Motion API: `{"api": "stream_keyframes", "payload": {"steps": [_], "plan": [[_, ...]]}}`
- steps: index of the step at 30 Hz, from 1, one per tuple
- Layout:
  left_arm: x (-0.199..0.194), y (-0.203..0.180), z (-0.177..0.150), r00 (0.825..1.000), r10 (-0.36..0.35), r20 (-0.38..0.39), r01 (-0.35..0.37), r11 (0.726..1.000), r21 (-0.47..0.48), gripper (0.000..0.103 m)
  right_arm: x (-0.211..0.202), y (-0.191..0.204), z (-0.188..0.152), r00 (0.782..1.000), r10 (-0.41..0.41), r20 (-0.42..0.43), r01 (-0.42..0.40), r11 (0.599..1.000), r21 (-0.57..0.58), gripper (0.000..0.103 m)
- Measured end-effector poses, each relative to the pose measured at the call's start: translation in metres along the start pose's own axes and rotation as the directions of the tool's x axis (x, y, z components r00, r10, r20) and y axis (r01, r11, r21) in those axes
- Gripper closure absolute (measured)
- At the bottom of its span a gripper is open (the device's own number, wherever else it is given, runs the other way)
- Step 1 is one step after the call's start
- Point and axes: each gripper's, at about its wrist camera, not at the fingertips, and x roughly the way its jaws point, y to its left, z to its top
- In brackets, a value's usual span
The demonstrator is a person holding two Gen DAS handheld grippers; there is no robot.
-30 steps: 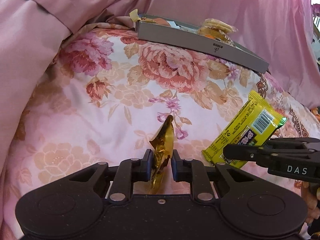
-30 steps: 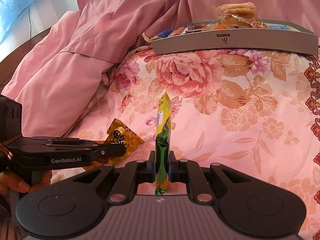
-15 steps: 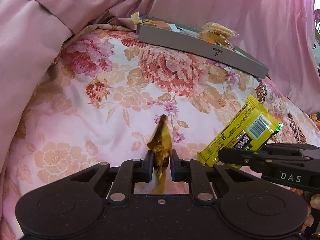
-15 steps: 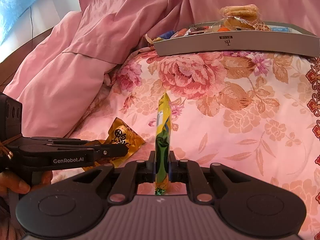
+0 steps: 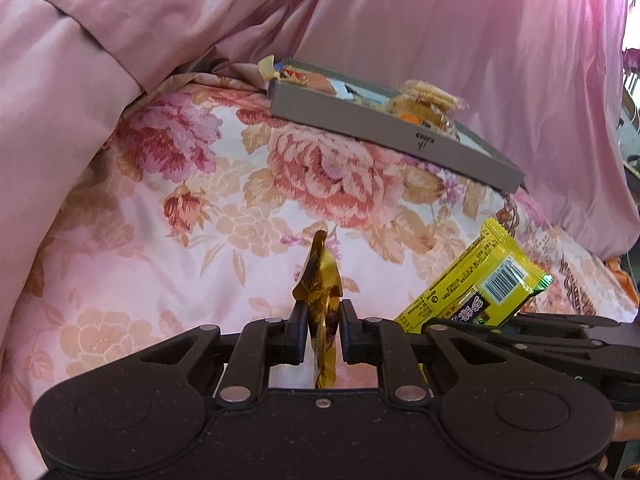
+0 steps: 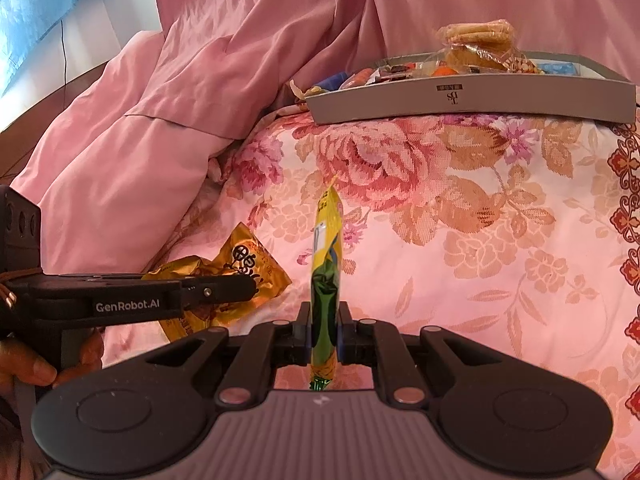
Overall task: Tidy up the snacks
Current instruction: 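Carry the gold pack and yellow bar into the grey box and release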
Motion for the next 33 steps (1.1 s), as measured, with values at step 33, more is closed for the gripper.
{"api": "stream_keyframes", "payload": {"steps": [33], "plan": [[0.139,-0.009,0.232,0.994,-0.001,0.113,0.005,0.999,-0.042,0.086,0.081,-0.063,0.241,0.979,-0.164,0.119,0.173,0.982,-0.071,0.09]]}}
